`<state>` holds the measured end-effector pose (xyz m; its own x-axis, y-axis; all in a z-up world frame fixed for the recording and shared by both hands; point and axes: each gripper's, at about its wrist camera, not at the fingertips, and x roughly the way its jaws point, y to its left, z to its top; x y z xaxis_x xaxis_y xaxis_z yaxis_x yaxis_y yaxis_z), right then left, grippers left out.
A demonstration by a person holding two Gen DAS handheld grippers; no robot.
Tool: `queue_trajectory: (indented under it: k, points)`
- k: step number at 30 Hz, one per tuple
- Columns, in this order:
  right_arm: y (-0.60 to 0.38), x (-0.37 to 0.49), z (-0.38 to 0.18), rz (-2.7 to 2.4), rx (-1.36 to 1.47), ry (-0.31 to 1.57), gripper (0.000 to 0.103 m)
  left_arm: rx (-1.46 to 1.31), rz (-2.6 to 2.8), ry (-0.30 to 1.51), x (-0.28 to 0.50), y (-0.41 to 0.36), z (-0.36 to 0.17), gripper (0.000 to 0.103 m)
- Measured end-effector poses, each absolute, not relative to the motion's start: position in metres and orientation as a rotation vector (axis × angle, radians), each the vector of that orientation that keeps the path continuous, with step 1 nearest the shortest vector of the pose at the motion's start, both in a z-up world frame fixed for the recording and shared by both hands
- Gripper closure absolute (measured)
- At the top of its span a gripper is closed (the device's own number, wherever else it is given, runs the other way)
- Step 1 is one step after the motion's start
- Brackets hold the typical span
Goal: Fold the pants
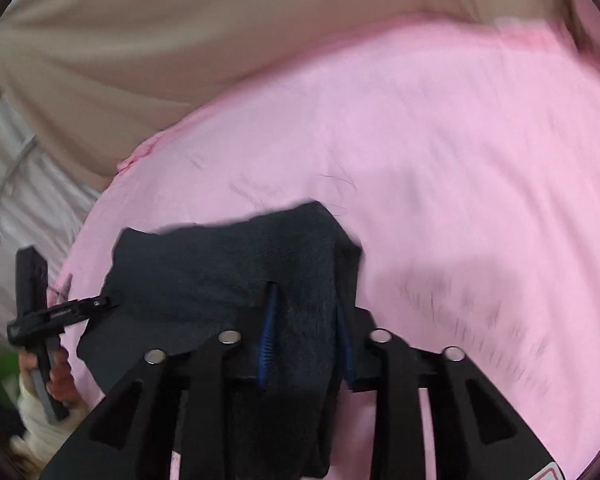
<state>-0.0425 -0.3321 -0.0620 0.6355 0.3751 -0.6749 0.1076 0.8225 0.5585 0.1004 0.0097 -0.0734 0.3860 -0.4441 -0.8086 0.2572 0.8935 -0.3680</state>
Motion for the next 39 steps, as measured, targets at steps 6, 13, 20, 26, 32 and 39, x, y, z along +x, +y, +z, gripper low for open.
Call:
queue_trajectory:
  k: [6,13,20,26,32,39]
  points:
    - [-0.32,-0.082,-0.054,0.195,0.614,0.898,0.039,-0.203,-0.396,1.092,0.055,0.037,-0.066,0.024]
    - [-0.294,-0.083,-0.07,0.22,0.644,0.92,0.029,-0.18,-0.465,1.098,0.041,0.01,-0.083,0.027]
    - [-0.299,-0.103,-0.049,0.268,0.716,0.89,0.07,-0.314,-0.561,1.141,0.049,0.035,-0.064,0.085]
    - [-0.295,-0.114,-0.069,0.21,0.662,0.943,0.058,-0.492,-0.58,1.27,0.051,0.058,-0.103,0.075]
    - [-0.301,-0.102,-0.079,0.249,0.743,0.939,0.044,-0.52,-0.617,1.244,0.056,0.044,-0.099,0.036]
    - [-0.285,-0.088,-0.074,0.215,0.683,0.924,0.064,-0.153,-0.474,1.127,0.045,-0.003,-0.082,0.071]
